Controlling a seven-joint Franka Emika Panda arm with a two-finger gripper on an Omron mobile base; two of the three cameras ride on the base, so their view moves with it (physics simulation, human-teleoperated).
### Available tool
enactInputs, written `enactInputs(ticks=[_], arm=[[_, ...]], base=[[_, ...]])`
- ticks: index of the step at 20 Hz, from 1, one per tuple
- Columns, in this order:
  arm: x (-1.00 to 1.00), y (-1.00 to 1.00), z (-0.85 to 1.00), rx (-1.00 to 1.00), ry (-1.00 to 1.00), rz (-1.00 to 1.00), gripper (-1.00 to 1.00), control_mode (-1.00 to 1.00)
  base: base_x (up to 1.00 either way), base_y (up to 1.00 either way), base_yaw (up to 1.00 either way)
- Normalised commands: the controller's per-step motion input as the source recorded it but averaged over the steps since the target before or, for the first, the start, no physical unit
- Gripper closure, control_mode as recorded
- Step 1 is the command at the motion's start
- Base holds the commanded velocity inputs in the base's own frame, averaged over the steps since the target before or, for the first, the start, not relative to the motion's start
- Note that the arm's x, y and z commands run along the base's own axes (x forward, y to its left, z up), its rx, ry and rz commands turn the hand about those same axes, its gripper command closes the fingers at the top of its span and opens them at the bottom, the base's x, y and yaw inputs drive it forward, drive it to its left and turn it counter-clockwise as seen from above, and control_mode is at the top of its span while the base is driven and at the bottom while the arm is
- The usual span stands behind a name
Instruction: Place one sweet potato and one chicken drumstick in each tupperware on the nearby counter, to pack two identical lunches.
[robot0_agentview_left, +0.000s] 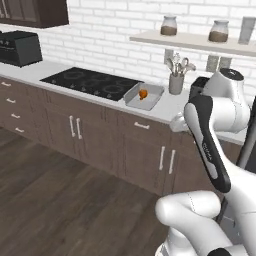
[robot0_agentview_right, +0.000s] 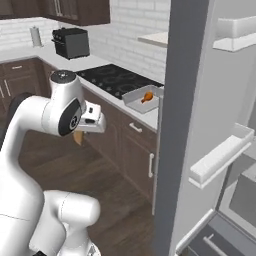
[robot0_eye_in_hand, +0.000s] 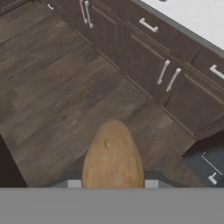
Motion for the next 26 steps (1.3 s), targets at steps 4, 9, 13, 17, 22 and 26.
enactInputs(ticks=[4, 9, 13, 17, 22, 26], arm=[[0.00, 0.00, 0.00, 0.00, 0.00, 0.00, 1.00, 1.00], [0.00, 0.00, 0.00, 0.00, 0.00, 0.00, 1.00, 1.00], [0.00, 0.00, 0.00, 0.00, 0.00, 0.00, 1.00, 1.00], [0.00, 0.00, 0.00, 0.00, 0.00, 0.00, 1.00, 1.00], [0.00, 0.00, 0.00, 0.00, 0.00, 0.00, 1.00, 1.00], [0.00, 0.00, 0.00, 0.00, 0.00, 0.00, 1.00, 1.00]], base=[[1.00, 0.96, 0.00], [1.00, 0.80, -0.12], [1.00, 0.00, 0.31], [1.00, 0.77, 0.18], [1.00, 0.65, -0.36], [0.91, 0.28, -0.70]])
